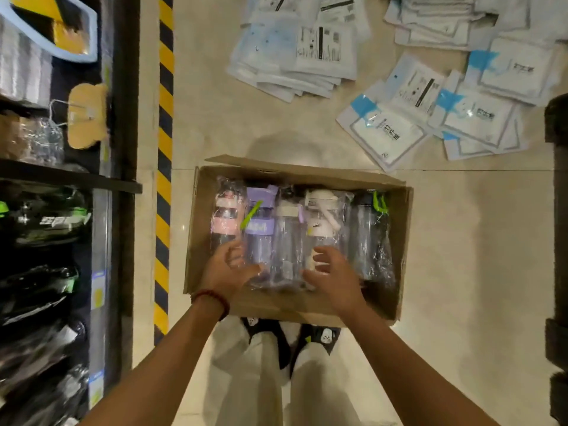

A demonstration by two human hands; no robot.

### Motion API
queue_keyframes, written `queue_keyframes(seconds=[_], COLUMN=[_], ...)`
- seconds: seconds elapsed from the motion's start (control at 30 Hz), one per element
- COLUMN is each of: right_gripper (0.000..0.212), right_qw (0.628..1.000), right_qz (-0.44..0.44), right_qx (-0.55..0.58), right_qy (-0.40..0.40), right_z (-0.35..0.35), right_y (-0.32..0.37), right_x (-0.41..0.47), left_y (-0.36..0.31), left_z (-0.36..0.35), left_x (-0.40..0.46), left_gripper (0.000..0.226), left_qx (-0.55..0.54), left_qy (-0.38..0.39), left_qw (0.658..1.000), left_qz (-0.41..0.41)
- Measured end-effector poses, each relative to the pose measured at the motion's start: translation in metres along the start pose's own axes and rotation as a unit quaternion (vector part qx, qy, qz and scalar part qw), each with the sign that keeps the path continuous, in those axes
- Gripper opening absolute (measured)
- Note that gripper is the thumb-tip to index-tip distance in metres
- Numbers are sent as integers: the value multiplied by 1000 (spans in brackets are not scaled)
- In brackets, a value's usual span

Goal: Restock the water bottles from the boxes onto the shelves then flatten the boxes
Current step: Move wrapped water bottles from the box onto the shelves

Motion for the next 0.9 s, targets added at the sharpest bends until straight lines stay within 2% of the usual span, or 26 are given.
queue_keyframes(seconds=[0.13,0.23,0.33,0.47,0.63,0.8,0.9], right_gripper=[57,61,57,53,72,91,89], right_qw=[999,999,998,994,984,980,980], right_qz=[-12,12,44,83,85,49,32], right_qx=[0,-29,-42,-61,-114,-97,-102], right_qy=[30,20,17,-38,-110,-164,-169], right_z=[-46,-75,-99,-116,-130,-125,-122], right_y=[-2,7,17,22,20,27,27], right_x=[55,92,118,139,146,149,152], left_y=[54,83,102,118,123,125,123], left_z=[20,31,38,41,45,44,37], left_x=[47,78,102,123,124,131,134], left_gripper=[62,69,66,60,53,45,39], left_qx=[12,32,84,152,226,310,363], left_qy=[-45,-50,-62,-101,-171,-157,-118], left_qw=[999,998,993,980,957,938,924], left_qz=[-4,-23,-47,-81,-63,-10,-14])
Point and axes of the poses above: each hand's wrist, its own x-axis towards the middle knuckle, its own z-axis out of the back of the hand, y = z × x, the point moved 9 cm from there along x, towards the middle knuckle, and after that the axes turned 15 degrees about -z, right-handed, at the moved point
